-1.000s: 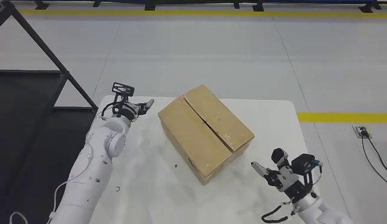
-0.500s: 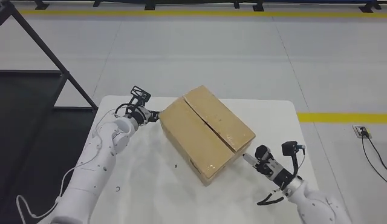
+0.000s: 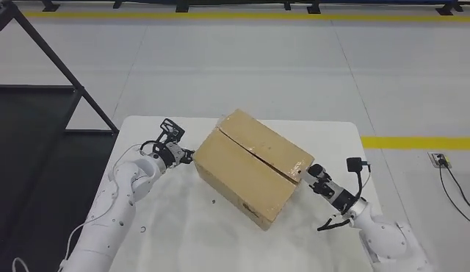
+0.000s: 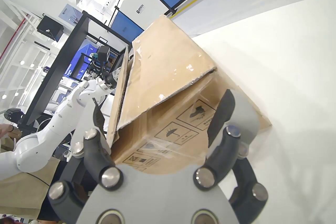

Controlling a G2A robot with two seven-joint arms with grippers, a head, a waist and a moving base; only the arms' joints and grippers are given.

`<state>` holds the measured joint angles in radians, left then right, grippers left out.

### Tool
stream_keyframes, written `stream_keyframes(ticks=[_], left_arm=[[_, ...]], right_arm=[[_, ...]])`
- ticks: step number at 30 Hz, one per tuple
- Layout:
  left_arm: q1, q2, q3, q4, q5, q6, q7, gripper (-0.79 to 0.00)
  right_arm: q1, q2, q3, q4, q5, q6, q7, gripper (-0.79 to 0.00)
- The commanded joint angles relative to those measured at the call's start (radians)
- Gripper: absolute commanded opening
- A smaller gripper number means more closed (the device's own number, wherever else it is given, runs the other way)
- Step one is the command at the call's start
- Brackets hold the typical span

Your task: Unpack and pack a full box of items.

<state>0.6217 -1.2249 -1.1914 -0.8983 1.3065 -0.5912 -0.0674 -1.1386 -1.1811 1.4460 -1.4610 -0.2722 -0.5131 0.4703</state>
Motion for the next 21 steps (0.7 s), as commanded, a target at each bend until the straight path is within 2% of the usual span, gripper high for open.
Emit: stream_keyframes(ticks=[1,10,21], left_arm=[[0.045,0.008,-0.017,-0.055,-0.002,-0.003,-0.008,0.000],[0.240,0.041,-0.096,-0.278,-0.031,-0.019,-0.037,0.000],[0.455,0.076,-0.205,-0.497,-0.048,-0.036,-0.050,0.000]], right_arm=[[0.017,0.000,-0.004,0.012,0.004,0.001,0.007,0.000],[0.074,0.002,-0.014,0.059,0.040,-0.002,0.025,0.000],[0.117,0.009,-0.014,0.084,0.049,-0.005,0.060,0.000]])
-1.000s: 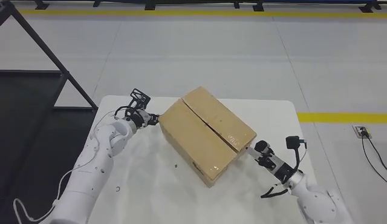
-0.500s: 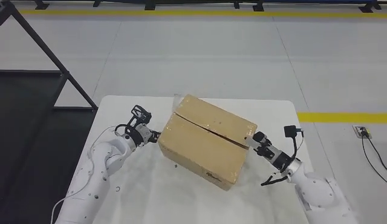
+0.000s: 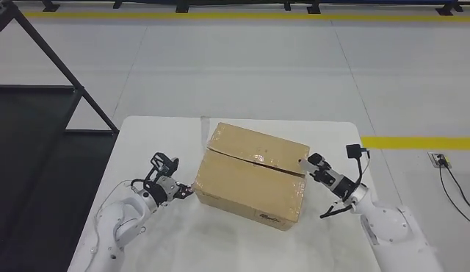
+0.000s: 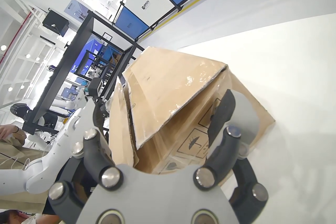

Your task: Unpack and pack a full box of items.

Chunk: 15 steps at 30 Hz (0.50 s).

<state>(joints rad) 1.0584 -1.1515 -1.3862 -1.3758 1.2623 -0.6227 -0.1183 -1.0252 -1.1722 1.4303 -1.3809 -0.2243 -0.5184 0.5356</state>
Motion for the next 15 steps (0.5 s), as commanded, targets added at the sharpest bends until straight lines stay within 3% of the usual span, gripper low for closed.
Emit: stream_keyframes(ticks=[1,5,9,15], left_arm=[[0.034,0.005,-0.021,-0.038,-0.006,-0.004,0.001,0.000],[0.091,0.012,-0.076,-0.094,-0.036,0.037,0.052,0.000],[0.129,0.005,-0.133,-0.122,-0.160,0.196,0.148,0.000],[0.111,-0.007,-0.117,-0.115,-0.248,0.282,0.179,0.000]], right_arm=[[0.005,0.001,0.003,0.006,0.001,-0.001,-0.010,0.000],[-0.011,0.007,0.024,0.002,-0.001,-0.009,-0.020,0.000],[-0.047,0.016,0.048,-0.016,-0.007,-0.018,0.008,0.000],[-0.057,0.015,0.008,-0.027,0.001,-0.028,0.027,0.000]])
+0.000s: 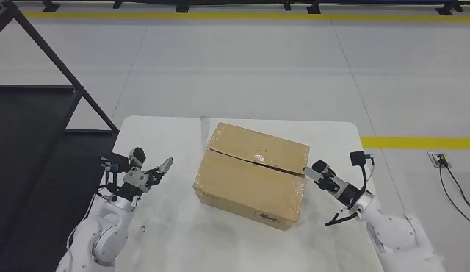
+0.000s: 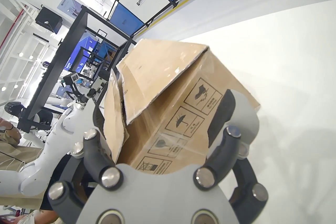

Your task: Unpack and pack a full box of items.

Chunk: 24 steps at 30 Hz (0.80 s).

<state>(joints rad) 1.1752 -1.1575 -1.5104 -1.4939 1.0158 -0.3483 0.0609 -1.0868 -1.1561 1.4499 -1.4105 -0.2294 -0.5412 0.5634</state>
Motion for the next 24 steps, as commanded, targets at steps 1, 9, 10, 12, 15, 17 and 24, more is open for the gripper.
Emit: stream_keyframes(ticks=[1,9,10,12,15,17,24], left_arm=[[-0.012,-0.003,0.011,0.006,-0.003,0.017,0.000,0.000],[-0.026,-0.001,0.027,0.030,0.035,0.012,-0.056,0.000],[-0.022,0.001,0.031,0.031,0.055,-0.003,-0.069,0.000],[-0.010,0.003,0.036,0.032,0.078,-0.027,-0.075,0.000],[0.010,0.007,0.033,0.034,0.112,-0.030,-0.087,0.000],[0.021,0.009,0.040,0.035,0.133,-0.052,-0.106,0.000],[0.045,0.016,0.048,0.021,0.181,-0.126,-0.114,0.000]], right_arm=[[0.010,-0.003,-0.025,0.006,0.008,-0.010,-0.002,0.000],[0.089,-0.021,-0.126,0.041,-0.001,-0.011,-0.036,0.000],[0.100,-0.023,-0.136,0.047,-0.003,-0.011,-0.034,0.000],[0.120,-0.026,-0.151,0.060,-0.003,-0.008,-0.038,0.000],[0.144,-0.029,-0.166,0.075,-0.001,-0.008,-0.047,0.000],[0.154,-0.031,-0.172,0.082,-0.002,-0.010,-0.053,0.000],[0.165,-0.029,-0.159,0.092,-0.004,-0.015,-0.091,0.000]])
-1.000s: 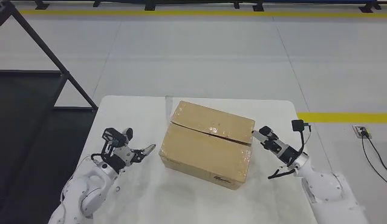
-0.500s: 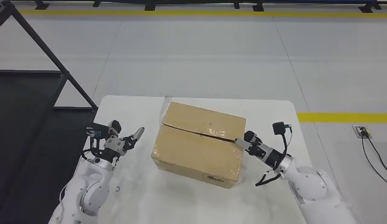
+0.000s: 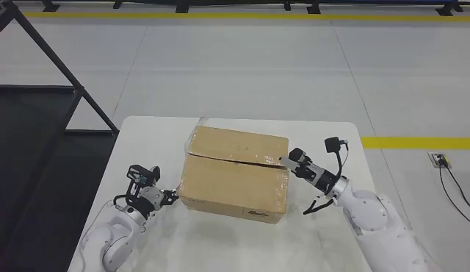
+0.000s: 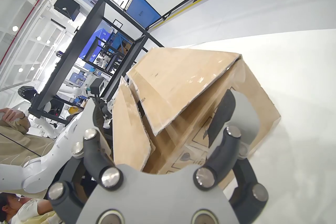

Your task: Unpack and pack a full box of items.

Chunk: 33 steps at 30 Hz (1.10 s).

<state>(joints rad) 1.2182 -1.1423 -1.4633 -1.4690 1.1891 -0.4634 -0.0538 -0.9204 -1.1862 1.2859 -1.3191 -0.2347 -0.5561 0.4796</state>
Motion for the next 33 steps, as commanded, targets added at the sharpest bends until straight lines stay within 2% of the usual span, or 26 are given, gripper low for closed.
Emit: stream_keyframes(ticks=[1,6,9,11,14,16,21,29,31,33], left_arm=[[0.004,0.002,0.003,-0.008,0.014,-0.021,0.000,0.000],[0.014,0.007,0.005,-0.028,0.042,-0.049,-0.020,0.000],[0.017,0.006,-0.003,-0.036,0.041,0.001,-0.017,0.000],[0.011,0.003,-0.013,-0.034,0.023,0.083,-0.016,0.000],[-0.013,-0.008,-0.007,-0.029,0.053,0.288,-0.011,0.000],[-0.039,-0.016,0.024,-0.021,0.110,0.402,-0.009,0.000],[-0.138,-0.032,0.088,0.057,0.223,0.560,-0.008,0.000],[-0.138,-0.032,0.088,0.057,0.223,0.560,-0.008,0.000],[-0.152,-0.031,0.105,0.083,0.317,0.581,0.001,0.000],[-0.189,-0.038,0.128,0.133,0.313,0.575,0.021,0.000]], right_arm=[[-0.003,0.001,0.010,0.000,0.003,-0.001,-0.015,0.000],[-0.023,0.008,0.045,-0.013,0.001,-0.009,-0.042,0.000],[-0.040,0.014,0.071,-0.025,0.000,-0.016,-0.054,0.000],[-0.052,0.017,0.090,-0.032,0.002,-0.023,-0.063,0.000],[-0.077,0.023,0.113,-0.051,0.000,-0.035,-0.072,0.000],[-0.092,0.026,0.128,-0.065,-0.005,-0.039,-0.078,0.000],[-0.135,0.037,0.163,-0.130,-0.095,-0.062,-0.097,0.000],[-0.139,0.038,0.166,-0.136,-0.111,-0.060,-0.099,0.000],[-0.141,0.038,0.166,-0.138,-0.110,-0.058,-0.102,0.000],[-0.148,0.037,0.163,-0.153,-0.109,-0.045,-0.111,0.000]])
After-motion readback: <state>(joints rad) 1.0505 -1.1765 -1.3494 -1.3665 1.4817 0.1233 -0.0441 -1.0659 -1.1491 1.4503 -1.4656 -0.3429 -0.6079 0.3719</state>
